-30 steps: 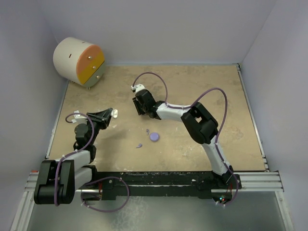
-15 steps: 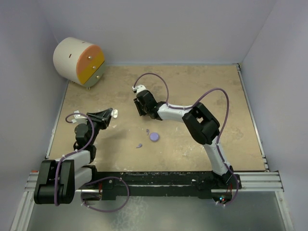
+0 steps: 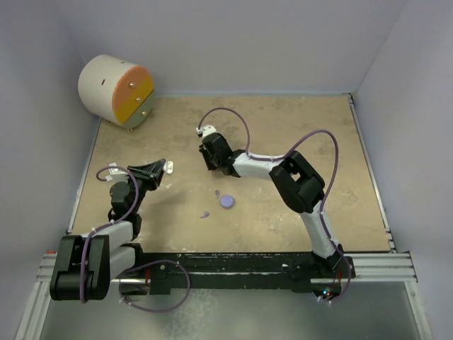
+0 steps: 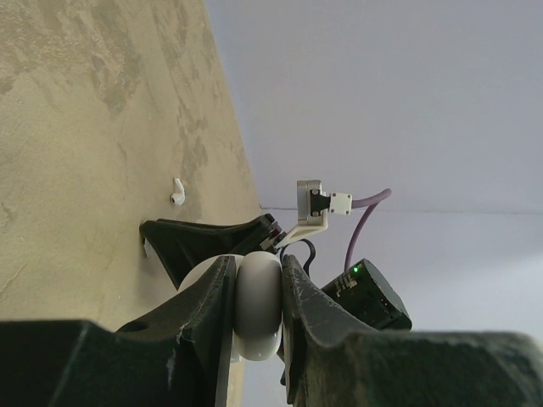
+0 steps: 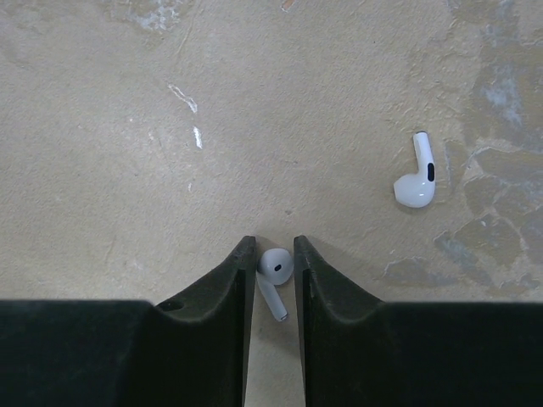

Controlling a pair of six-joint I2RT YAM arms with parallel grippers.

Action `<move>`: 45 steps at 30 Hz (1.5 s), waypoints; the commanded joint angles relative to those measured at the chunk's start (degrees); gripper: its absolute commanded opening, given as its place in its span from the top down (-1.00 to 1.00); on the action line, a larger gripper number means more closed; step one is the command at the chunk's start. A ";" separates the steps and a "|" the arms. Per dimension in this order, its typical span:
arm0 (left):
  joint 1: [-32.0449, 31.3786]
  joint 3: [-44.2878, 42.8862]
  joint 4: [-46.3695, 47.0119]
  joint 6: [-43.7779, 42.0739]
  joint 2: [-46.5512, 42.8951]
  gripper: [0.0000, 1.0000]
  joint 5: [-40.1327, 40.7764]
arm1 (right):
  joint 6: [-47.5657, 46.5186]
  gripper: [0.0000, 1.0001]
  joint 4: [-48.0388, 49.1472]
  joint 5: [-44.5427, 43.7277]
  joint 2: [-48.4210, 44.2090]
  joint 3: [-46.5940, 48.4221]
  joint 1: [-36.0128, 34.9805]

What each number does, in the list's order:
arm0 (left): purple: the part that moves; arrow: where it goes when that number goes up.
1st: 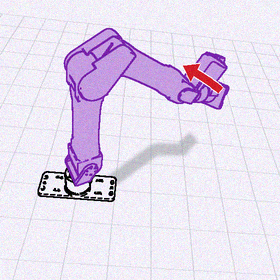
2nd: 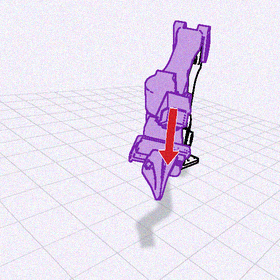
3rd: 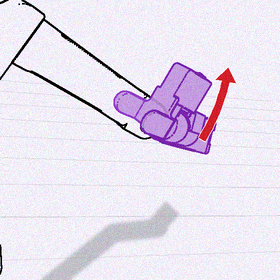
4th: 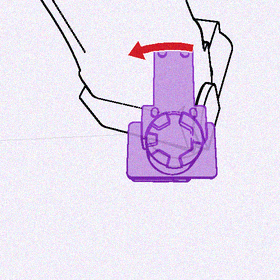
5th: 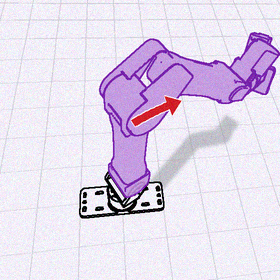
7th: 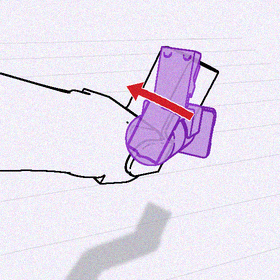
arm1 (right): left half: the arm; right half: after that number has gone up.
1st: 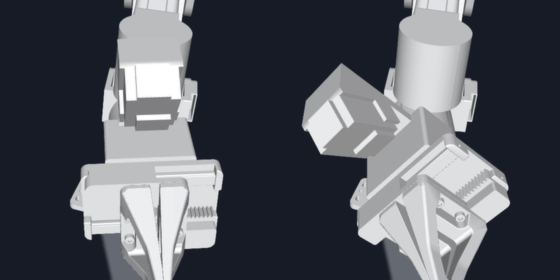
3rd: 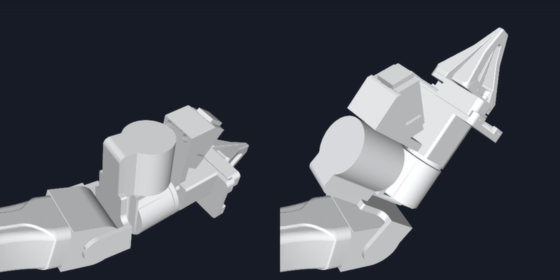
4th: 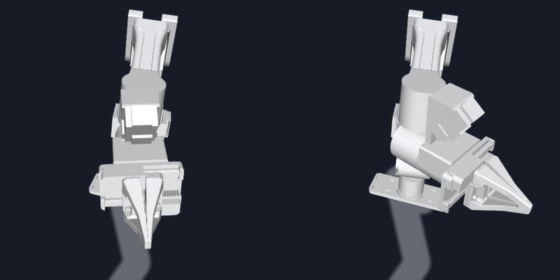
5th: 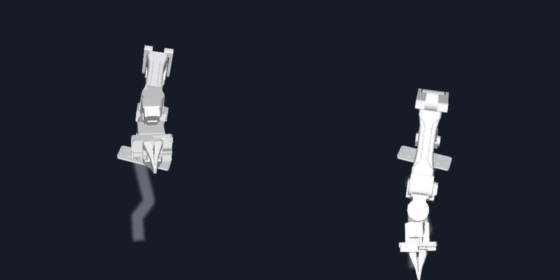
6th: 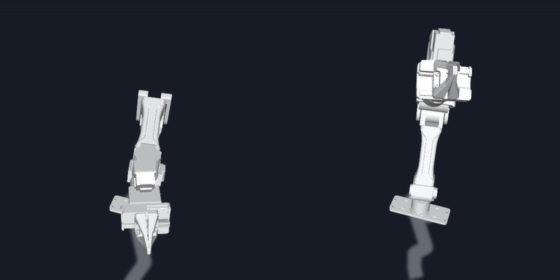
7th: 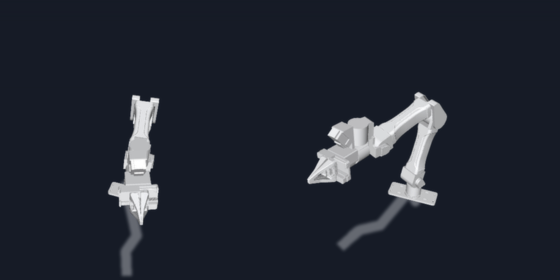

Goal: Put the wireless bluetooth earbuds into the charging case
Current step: Adjust the earbud at the center of the board, then pick up the earbud from the center of the board.

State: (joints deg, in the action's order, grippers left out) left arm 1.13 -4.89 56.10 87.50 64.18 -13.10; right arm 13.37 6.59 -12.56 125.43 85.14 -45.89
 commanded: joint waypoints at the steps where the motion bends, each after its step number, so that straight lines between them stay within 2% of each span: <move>1: 0.55 0.25 3.69 0.49 -0.29 1.00 -0.31 | 0.02 0.49 -5.92 0.50 0.26 -1.61 0.17; 4: 0.59 0.23 3.67 0.52 -0.31 1.00 -0.32 | 0.17 0.48 -6.04 0.52 0.15 -1.58 0.17; 9: 0.55 0.18 3.68 0.50 -0.29 1.00 -0.40 | 0.66 0.20 -5.99 0.69 -0.53 -2.53 0.19; 16: 0.57 0.35 3.88 0.55 -0.11 1.00 -0.43 | 1.50 0.16 -5.53 0.37 -1.82 -4.63 0.13; 36: 0.54 0.43 4.29 0.70 0.04 1.00 -0.44 | 1.32 0.44 -5.40 1.04 -0.46 -4.55 -0.03; 45: 0.55 0.44 4.29 0.65 0.03 1.00 -0.49 | 1.38 0.67 -5.57 0.68 -0.84 -4.53 0.00</move>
State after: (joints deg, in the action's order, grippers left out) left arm 1.13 -4.73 56.42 87.53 64.18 -13.10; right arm 13.96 7.27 -12.51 123.50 82.11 -45.84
